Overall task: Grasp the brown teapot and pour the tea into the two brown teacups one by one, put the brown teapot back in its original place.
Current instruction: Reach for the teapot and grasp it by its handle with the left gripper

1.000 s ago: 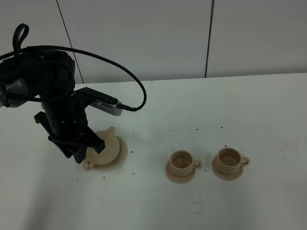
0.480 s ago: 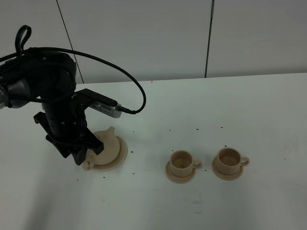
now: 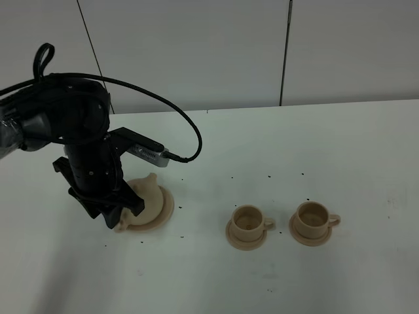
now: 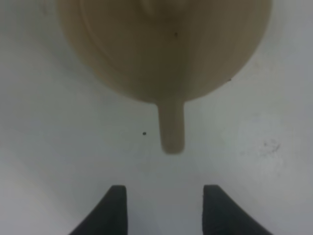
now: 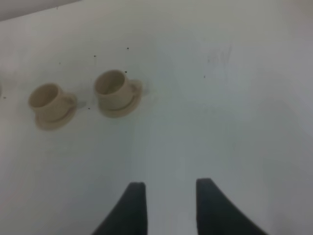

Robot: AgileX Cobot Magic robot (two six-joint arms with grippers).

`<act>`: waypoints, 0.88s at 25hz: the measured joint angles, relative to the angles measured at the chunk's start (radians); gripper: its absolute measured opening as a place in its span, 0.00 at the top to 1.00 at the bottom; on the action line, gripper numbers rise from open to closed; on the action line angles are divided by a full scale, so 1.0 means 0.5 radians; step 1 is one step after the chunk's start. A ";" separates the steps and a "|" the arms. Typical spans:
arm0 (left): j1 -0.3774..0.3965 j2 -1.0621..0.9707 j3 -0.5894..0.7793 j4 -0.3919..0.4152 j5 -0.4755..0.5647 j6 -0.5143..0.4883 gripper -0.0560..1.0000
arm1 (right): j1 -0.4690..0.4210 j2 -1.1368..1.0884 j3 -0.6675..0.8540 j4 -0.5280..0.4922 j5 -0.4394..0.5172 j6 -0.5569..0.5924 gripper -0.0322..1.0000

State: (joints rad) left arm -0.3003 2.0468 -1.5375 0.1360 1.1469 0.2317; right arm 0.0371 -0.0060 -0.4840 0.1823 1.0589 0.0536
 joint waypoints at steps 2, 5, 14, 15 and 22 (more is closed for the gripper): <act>0.000 0.014 0.000 0.000 -0.044 0.002 0.54 | 0.000 0.000 0.000 0.000 0.000 0.000 0.73; 0.000 0.025 0.000 0.000 -0.104 0.004 0.54 | 0.000 0.000 0.000 0.000 0.000 0.000 0.73; 0.000 0.047 0.000 -0.002 -0.151 0.016 0.54 | 0.000 0.000 0.000 0.000 0.000 0.000 0.73; 0.000 0.049 0.000 -0.002 -0.151 0.017 0.54 | 0.000 0.000 0.000 0.000 0.000 0.000 0.73; 0.000 0.100 0.000 -0.047 -0.161 0.020 0.54 | 0.000 0.000 0.000 0.000 0.000 0.000 0.73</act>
State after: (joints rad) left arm -0.3003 2.0966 -1.5375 0.1127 1.0662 0.2416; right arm 0.0371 -0.0060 -0.4840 0.1823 1.0589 0.0536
